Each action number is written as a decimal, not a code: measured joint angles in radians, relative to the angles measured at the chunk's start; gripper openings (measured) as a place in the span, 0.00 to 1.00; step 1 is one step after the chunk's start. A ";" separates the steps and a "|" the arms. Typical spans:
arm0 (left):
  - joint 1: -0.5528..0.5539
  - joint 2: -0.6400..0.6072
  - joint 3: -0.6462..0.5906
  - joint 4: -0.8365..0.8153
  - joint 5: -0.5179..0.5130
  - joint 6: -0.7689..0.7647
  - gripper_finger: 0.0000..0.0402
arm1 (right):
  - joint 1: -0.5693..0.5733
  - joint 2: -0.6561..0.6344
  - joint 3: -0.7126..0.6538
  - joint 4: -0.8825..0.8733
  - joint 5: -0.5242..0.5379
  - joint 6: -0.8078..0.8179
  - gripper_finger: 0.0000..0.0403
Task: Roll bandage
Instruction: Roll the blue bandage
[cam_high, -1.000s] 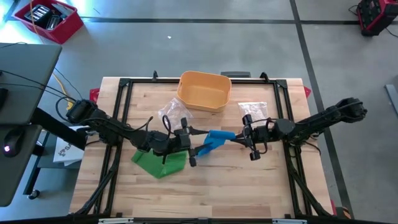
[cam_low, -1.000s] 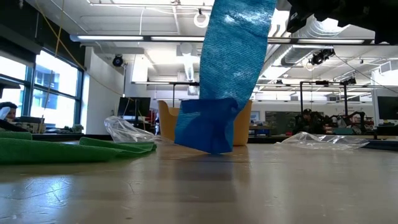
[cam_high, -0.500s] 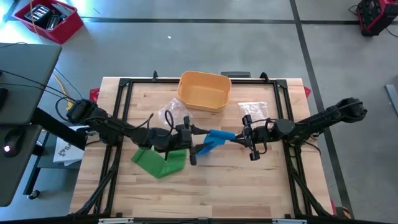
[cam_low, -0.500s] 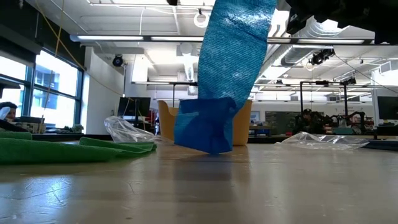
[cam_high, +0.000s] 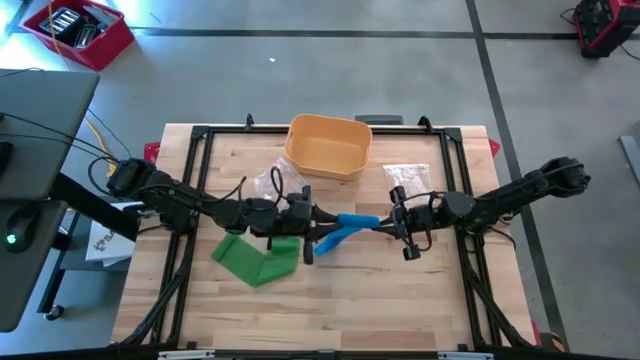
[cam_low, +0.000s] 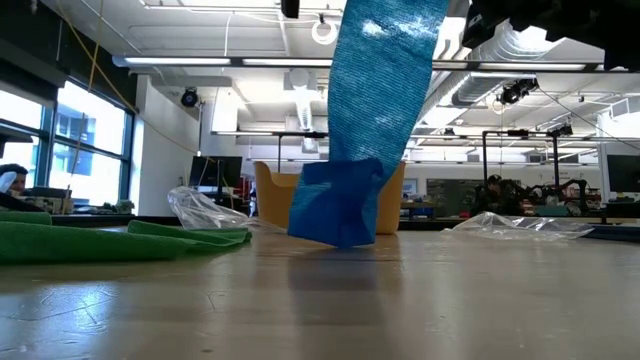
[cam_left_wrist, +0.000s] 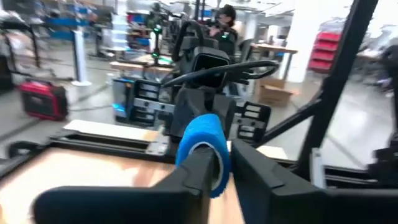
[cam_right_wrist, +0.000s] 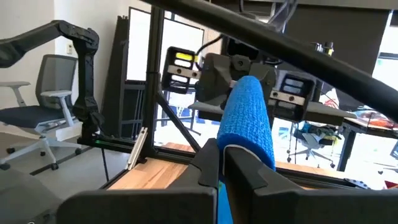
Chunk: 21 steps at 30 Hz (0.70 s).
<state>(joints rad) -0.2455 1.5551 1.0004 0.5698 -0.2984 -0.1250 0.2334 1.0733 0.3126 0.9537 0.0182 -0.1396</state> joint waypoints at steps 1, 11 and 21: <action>0.006 0.000 0.000 -0.004 0.016 -0.008 0.07 | 0.000 0.000 0.000 -0.002 -0.007 0.000 0.00; 0.003 -0.013 0.000 -0.033 0.044 0.000 0.01 | 0.000 0.000 0.000 -0.018 0.013 -0.039 0.03; -0.073 -0.149 -0.001 -0.252 -0.194 0.075 0.01 | 0.007 -0.080 0.001 -0.132 0.133 -0.041 0.36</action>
<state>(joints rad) -0.3180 1.4060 0.9997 0.3181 -0.4920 -0.0503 0.2406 0.9936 0.3134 0.8220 0.1513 -0.1805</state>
